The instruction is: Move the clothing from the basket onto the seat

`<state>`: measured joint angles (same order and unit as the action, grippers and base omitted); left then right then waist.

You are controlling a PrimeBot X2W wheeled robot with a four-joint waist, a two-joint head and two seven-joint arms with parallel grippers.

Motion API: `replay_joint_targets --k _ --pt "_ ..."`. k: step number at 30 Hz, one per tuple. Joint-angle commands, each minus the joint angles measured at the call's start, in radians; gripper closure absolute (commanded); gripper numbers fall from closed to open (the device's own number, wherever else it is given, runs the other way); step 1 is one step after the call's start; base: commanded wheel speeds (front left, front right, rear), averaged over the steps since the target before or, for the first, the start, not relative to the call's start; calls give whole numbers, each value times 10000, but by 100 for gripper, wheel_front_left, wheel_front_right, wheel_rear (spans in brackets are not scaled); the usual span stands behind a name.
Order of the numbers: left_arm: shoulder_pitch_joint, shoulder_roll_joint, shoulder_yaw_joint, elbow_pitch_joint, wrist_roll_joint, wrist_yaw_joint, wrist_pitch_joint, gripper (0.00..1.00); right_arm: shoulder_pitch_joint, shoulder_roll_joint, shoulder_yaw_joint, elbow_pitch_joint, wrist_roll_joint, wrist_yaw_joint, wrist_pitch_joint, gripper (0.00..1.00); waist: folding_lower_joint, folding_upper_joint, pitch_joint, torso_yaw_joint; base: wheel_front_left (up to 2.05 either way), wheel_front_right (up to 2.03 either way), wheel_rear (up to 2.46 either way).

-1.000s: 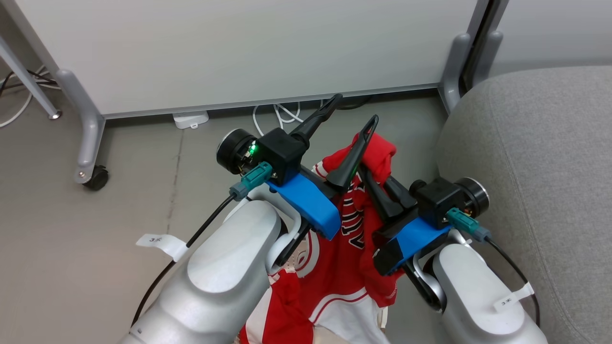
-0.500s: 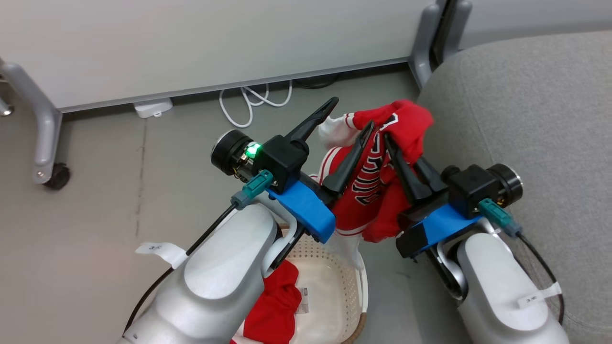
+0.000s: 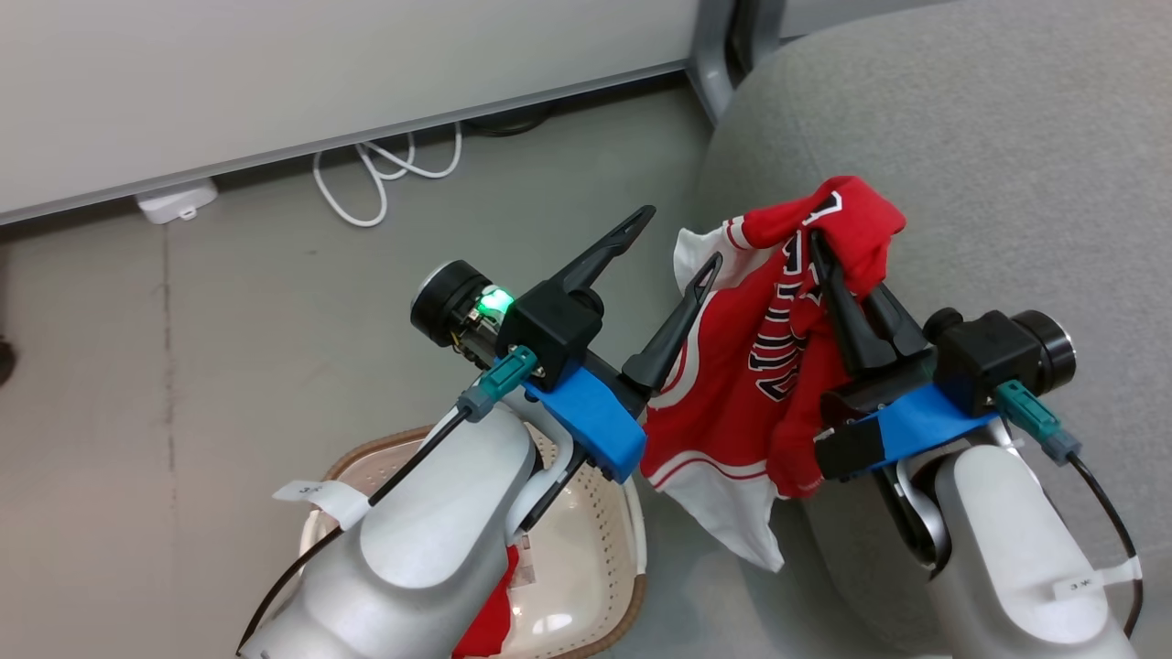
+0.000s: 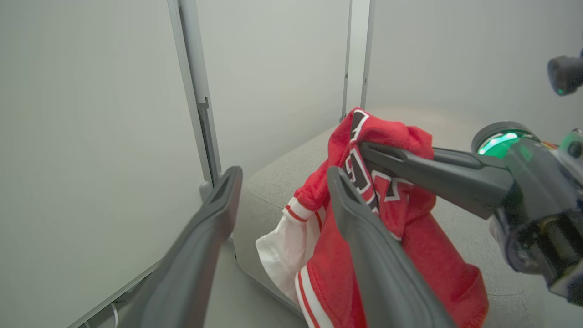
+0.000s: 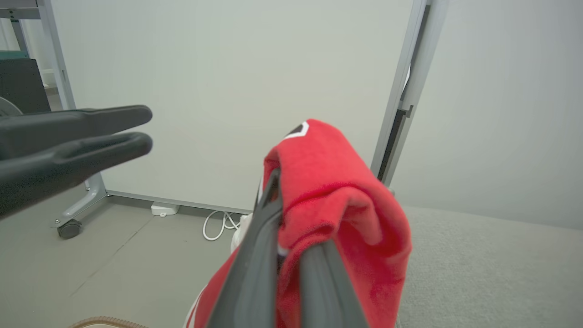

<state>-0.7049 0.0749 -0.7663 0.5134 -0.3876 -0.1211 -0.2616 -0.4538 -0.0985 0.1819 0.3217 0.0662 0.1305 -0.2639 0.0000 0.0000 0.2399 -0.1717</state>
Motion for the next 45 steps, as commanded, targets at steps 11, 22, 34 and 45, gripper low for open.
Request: replay_joint_targets --k 11,22,34,45 --pt "45 -36 -346 119 142 -75 -50 0 775 141 -790 -425 115 5 -10 100 0 0 231 -1155 0 0 0" --pt "-51 -95 -536 183 87 -112 -50 0 1280 261 -1316 -1091 122 5 -9 100 0 0 383 -1362 0 0 0" --pt "-487 41 -531 177 240 -84 -50 0 -906 -245 -2303 -2159 408 5 -9 100 0 0 1178 -1188 0 0 0" --pt "-1419 -15 -746 263 614 -87 -39 0 -3797 -1828 -4092 -1929 626 3 -9 100 0 0 2909 -698 0 0 0"
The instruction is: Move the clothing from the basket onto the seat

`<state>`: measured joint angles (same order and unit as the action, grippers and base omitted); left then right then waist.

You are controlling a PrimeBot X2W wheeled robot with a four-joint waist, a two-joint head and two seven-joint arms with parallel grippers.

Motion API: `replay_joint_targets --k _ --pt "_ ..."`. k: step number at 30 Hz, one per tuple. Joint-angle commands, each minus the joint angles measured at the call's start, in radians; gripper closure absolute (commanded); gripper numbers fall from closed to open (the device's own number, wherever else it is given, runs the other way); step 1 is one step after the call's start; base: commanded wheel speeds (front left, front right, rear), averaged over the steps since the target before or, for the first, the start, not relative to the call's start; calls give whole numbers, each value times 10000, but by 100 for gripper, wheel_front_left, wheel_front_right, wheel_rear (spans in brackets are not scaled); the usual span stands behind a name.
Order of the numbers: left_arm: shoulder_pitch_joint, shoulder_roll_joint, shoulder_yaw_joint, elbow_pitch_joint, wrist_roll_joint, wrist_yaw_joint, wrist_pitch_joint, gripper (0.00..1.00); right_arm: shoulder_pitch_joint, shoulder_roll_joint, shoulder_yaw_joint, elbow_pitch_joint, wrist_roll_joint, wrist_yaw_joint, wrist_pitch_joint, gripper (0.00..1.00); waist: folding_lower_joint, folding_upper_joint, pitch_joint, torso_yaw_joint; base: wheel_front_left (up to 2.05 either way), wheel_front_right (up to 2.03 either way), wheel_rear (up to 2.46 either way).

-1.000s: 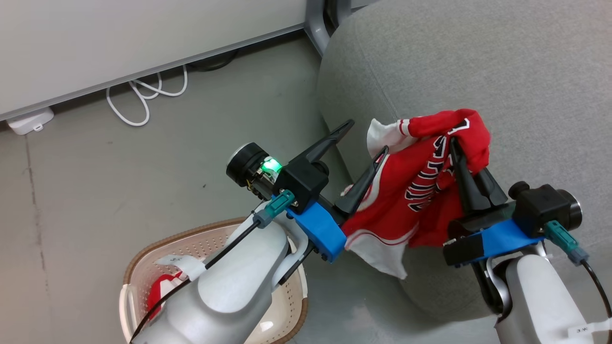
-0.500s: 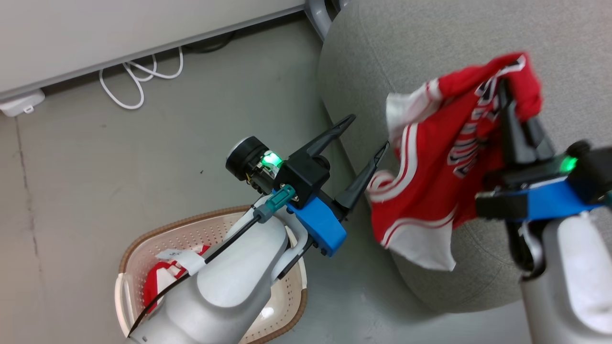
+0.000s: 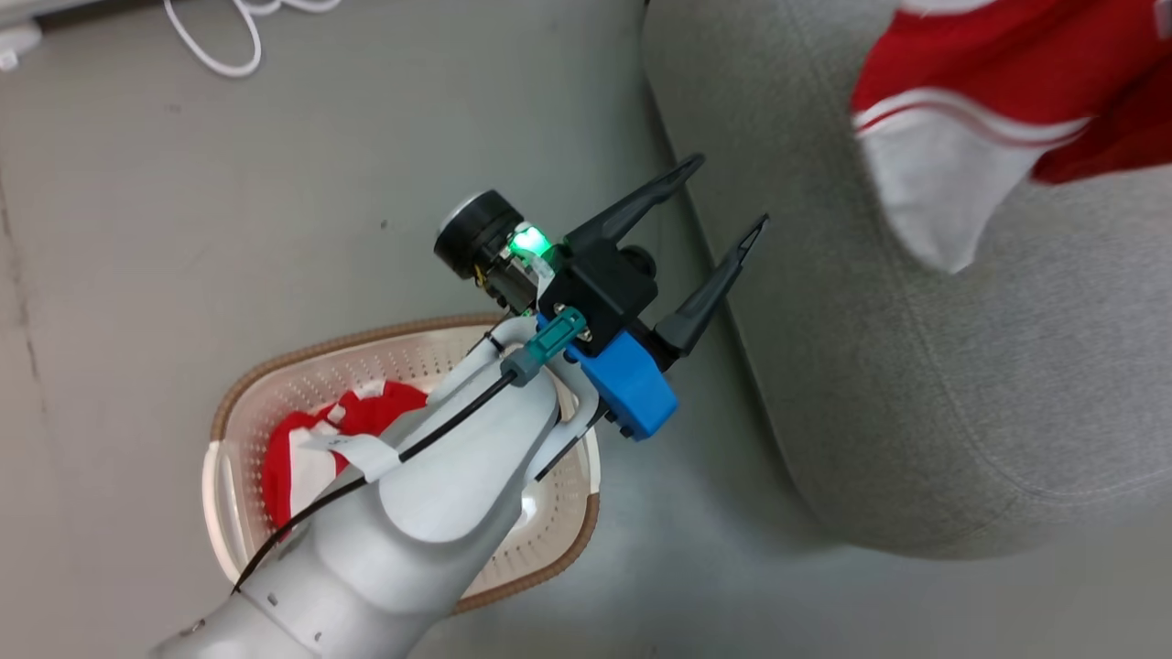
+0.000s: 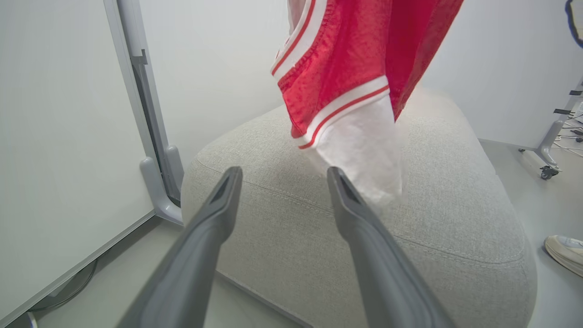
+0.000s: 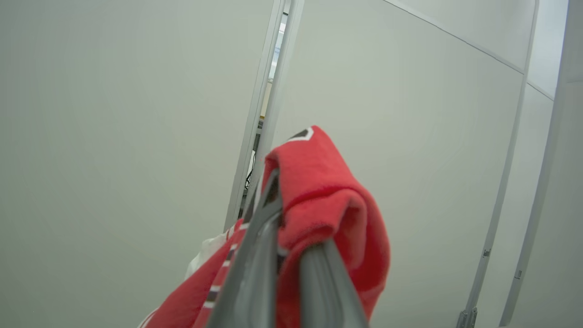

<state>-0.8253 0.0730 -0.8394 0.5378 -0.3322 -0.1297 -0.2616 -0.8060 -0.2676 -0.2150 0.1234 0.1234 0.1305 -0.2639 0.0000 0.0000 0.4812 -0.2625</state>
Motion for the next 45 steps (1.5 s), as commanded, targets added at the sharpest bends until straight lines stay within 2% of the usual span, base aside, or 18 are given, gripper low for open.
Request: replay_joint_targets --k 1,5,9,10,11,15,18,30,36,41,42,43,44,45 --pt "-327 -11 -37 41 96 -1 -38 0 -569 -322 -313 193 95 3 -9 100 0 0 666 254 0 0 0" --pt "-714 -54 -153 89 168 -1 -38 0 -1541 -1138 -972 837 124 5 -8 100 0 0 1262 409 0 0 0" --pt "-1007 -106 -243 125 200 1 -41 0 -2455 -2225 -1324 1731 228 3 -9 100 0 0 1751 542 0 0 0" --pt "-1007 -106 -243 125 200 1 -41 0 -2455 -2225 -1324 1731 228 3 -9 100 0 0 1751 542 0 0 0" --pt "-1111 -116 -257 148 223 9 -43 0 -2890 -2617 -1466 2180 380 3 -9 100 0 0 1924 590 0 0 0" --pt "-1264 -138 -295 177 263 31 -46 0 -3436 -3000 -1829 3286 631 3 -8 100 0 0 2196 660 0 0 0" --pt "-1296 -143 -300 175 267 51 -47 0 -3467 -2984 -1783 3697 551 5 -9 100 0 0 2306 678 0 0 0" --pt "-1440 -164 -325 54 351 86 -49 0 -1926 -1614 -1888 5243 149 3 -8 100 0 0 2573 764 0 0 0" --pt "-1384 -166 -288 7 418 82 -50 0 -1374 -1313 -1780 6063 -89 3 -8 100 0 0 2577 833 0 0 0" --pt "-1277 -175 -256 -19 428 83 -50 0 -1357 -1327 -1538 6788 50 3 -8 100 0 0 2492 880 0 0 0" --pt "-1248 -177 -240 -38 426 89 -50 0 -1377 -1379 -1506 6852 97 3 -9 98 0 0 2446 881 0 0 0" --pt "-1231 -177 -219 -64 418 99 -50 0 -1390 -1443 -1464 6908 145 3 -8 11 0 0 2404 881 0 0 0" --pt "-1192 -178 -192 -93 428 108 -50 0 -1356 -1477 -1392 6946 165 3 -9 0 0 0 2333 878 0 0 0" --pt "-1143 -180 -160 -126 430 115 -50 0 -1273 -1513 -1321 6910 167 3 -8 0 0 0 2253 875 0 0 0"
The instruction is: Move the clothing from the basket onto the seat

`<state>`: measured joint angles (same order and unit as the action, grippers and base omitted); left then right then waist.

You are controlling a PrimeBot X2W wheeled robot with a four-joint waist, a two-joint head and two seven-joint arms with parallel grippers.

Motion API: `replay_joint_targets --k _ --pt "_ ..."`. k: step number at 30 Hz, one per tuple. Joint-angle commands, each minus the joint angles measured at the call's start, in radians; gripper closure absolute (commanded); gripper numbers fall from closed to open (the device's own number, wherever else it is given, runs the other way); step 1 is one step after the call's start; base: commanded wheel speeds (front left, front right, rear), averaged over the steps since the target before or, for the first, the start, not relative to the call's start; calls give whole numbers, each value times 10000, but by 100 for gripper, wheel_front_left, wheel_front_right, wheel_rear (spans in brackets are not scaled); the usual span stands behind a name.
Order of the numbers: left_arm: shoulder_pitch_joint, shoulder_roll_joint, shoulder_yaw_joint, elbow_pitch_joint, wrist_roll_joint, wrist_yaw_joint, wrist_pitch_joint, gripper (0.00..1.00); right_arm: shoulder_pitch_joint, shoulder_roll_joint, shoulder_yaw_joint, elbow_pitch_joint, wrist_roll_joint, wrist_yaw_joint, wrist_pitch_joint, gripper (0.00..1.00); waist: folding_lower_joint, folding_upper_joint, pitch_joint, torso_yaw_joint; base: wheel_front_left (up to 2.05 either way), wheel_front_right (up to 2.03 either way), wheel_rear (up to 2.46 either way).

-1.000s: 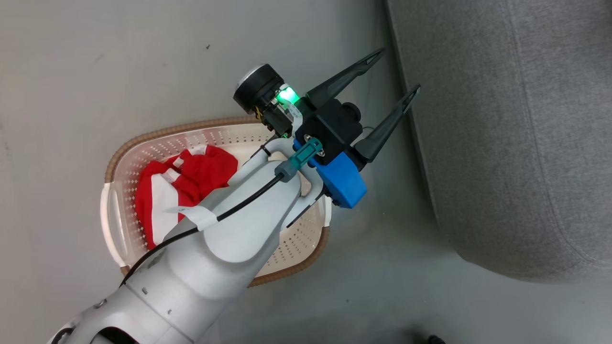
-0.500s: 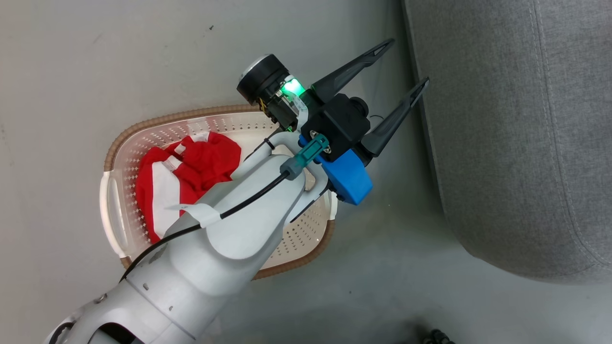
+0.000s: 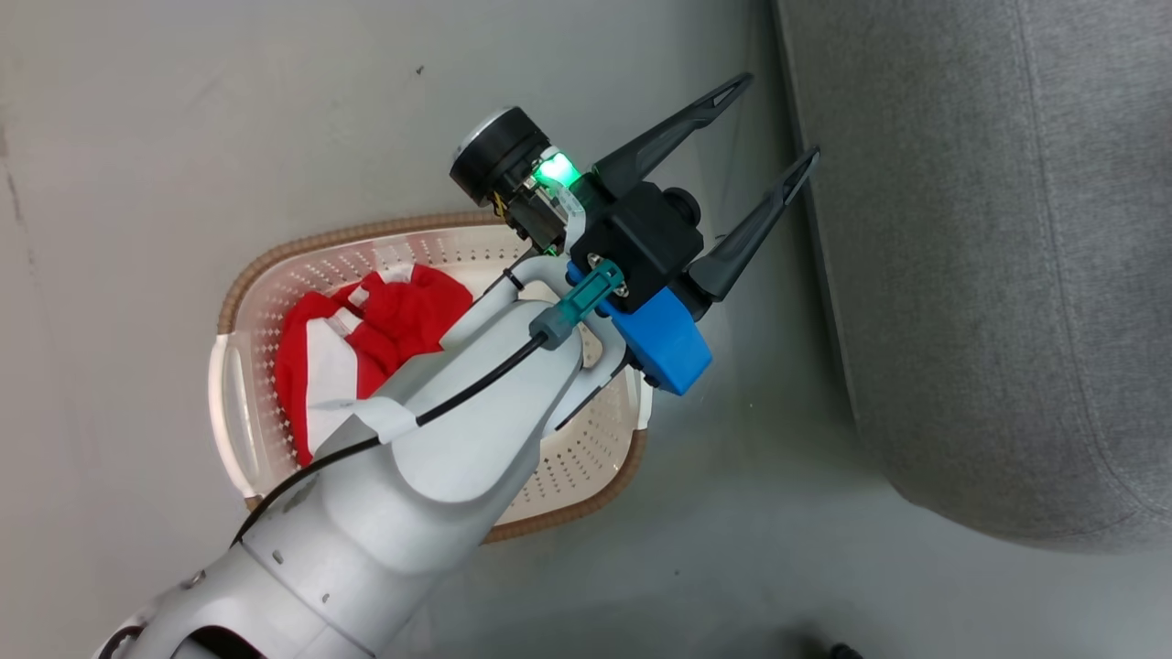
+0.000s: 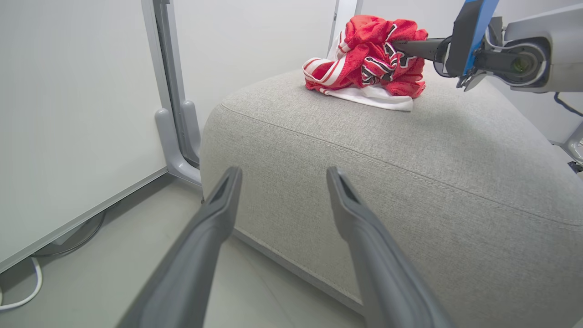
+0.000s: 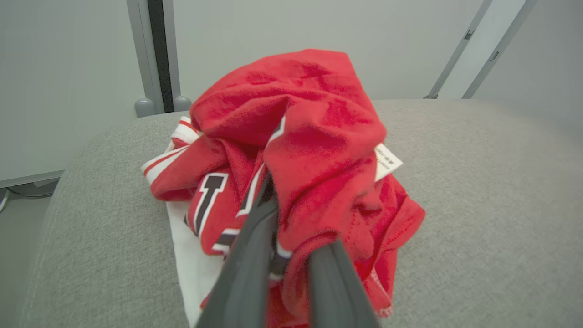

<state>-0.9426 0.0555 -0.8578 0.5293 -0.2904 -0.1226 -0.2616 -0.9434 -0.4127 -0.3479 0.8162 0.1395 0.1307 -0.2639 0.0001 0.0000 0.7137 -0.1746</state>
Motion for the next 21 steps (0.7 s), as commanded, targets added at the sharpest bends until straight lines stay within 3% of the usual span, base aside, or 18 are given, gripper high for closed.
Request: replay_joint_targets --k 1,12,21 --pt "98 -6 64 -74 9 46 -50 0 238 -83 53 -43 36 1 -9 0 -1 0 -162 -8 0 0 0" --pt "1278 -24 565 -543 -67 27 -51 0 3123 151 311 -2266 87 1 -9 0 -1 0 -1902 116 0 0 0" --pt "2740 160 1590 -953 -14 106 -49 0 5056 960 1026 -4357 108 1 -7 0 -1 0 -3389 270 0 0 0"
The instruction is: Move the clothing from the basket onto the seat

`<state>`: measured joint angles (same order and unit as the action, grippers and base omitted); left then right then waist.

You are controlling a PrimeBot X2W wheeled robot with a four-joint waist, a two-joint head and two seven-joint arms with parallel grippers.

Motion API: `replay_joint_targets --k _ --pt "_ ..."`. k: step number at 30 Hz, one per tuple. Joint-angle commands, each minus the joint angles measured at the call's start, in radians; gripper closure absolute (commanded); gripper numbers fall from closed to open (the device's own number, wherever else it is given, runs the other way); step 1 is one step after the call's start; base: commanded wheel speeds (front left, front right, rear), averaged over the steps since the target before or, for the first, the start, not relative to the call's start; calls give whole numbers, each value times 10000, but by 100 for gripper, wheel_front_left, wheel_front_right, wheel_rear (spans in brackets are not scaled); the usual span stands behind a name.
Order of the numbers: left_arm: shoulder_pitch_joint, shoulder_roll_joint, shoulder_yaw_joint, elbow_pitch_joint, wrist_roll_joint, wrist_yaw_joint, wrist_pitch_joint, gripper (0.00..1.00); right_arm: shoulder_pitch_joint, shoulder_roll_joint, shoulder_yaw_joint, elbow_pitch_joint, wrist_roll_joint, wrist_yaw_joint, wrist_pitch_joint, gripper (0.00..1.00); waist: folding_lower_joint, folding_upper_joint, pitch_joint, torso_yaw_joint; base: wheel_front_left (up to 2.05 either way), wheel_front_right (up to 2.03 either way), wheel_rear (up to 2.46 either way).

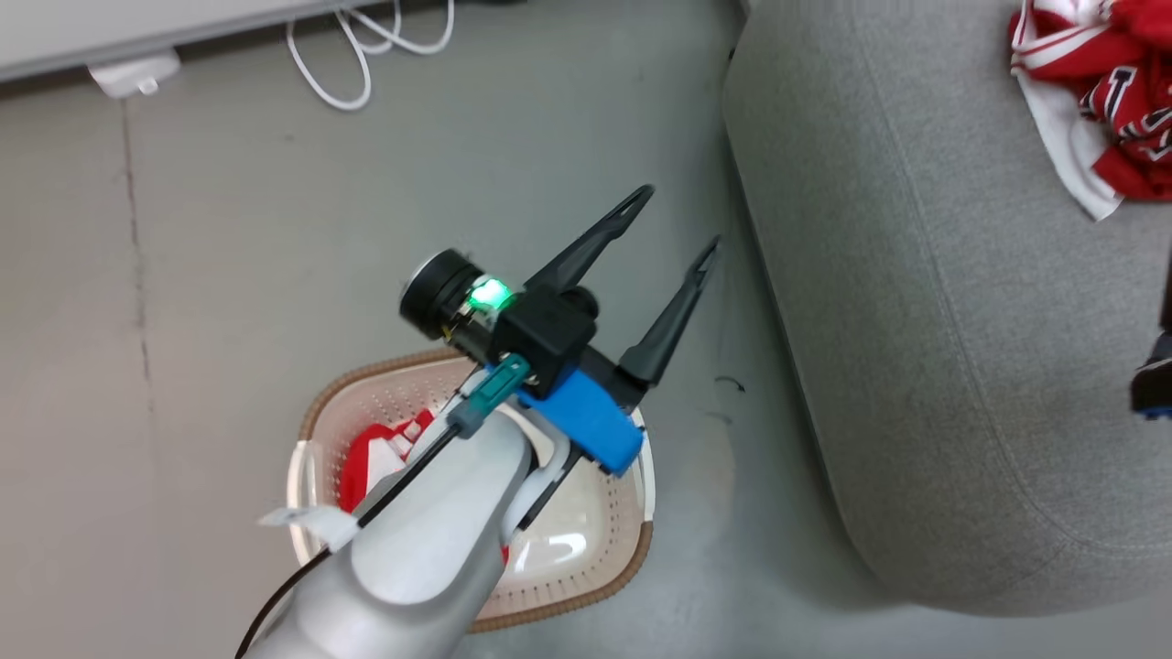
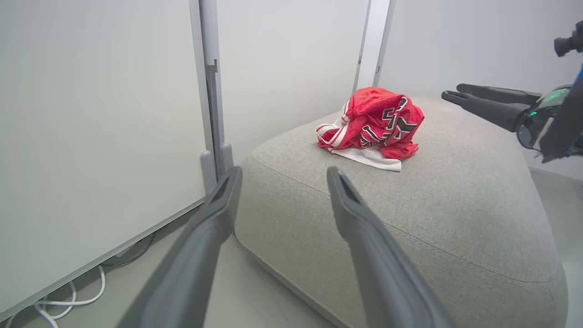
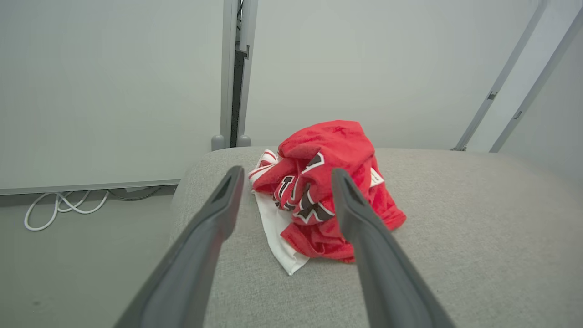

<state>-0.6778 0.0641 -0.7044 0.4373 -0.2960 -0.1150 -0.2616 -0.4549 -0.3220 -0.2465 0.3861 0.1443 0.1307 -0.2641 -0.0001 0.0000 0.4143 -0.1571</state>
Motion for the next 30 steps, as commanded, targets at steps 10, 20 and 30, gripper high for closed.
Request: replay_joint_targets --k 10,20,30 --pt "1689 431 1655 -584 177 184 -51 0 1278 821 1376 -1362 256 1 -5 0 1 0 -1696 782 0 0 0" --pt "3143 534 3278 -1080 423 318 -50 0 2030 1436 1928 -1833 160 1 -5 0 1 0 -2652 1506 0 0 0" --pt "4322 453 4382 -1407 702 322 -50 0 2898 1970 1815 -2083 -228 1 -7 0 1 0 -3283 1867 0 0 0"
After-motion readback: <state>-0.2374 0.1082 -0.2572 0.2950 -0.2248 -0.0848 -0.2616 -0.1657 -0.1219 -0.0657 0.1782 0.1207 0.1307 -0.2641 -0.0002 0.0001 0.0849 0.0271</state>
